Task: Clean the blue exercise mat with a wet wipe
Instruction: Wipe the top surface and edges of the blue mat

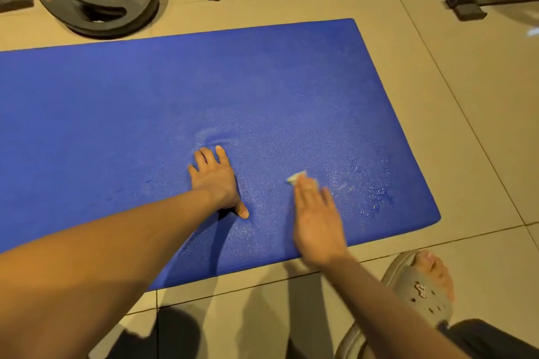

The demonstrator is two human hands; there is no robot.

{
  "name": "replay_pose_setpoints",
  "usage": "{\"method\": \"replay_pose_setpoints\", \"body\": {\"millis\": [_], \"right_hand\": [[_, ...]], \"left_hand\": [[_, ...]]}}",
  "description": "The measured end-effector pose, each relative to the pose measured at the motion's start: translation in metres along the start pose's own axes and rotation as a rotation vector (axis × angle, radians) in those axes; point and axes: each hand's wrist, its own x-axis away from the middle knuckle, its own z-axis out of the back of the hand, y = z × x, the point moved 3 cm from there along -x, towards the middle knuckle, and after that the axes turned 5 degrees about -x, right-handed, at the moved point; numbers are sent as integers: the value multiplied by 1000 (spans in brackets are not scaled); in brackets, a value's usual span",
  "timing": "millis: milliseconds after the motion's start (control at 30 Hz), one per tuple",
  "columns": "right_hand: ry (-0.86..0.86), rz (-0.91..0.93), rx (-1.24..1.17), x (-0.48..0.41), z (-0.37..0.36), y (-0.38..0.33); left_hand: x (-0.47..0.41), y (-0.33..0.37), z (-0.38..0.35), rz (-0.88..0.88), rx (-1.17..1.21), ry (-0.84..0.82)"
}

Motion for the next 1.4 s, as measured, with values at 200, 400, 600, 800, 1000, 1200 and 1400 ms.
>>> {"method": "replay_pose_setpoints", "body": {"millis": [200, 400, 600, 800, 1000, 1200, 1400], "right_hand": [[45, -327, -71, -7, 11, 2], [12, 32, -111, 20, -3, -69], [74, -392, -108, 22, 13, 39], [-77, -142, -113, 32, 0, -71], [67, -123, -142, 38, 17, -3], [46, -375, -206, 27, 31, 48], [-88, -233, -465, 27, 19, -35]], "left_hand": [[-3, -2, -3, -9, 1, 5], [-6, -1, -3, -1, -7, -1], [-6, -2, -3, -1, 3, -20], [-7, -1, -3, 5, 12, -16], [-4, -4, -1, -19, 26, -11], [-4, -3, -2, -9, 23, -14], [-4, -3, -1, -7, 30, -25]]}}
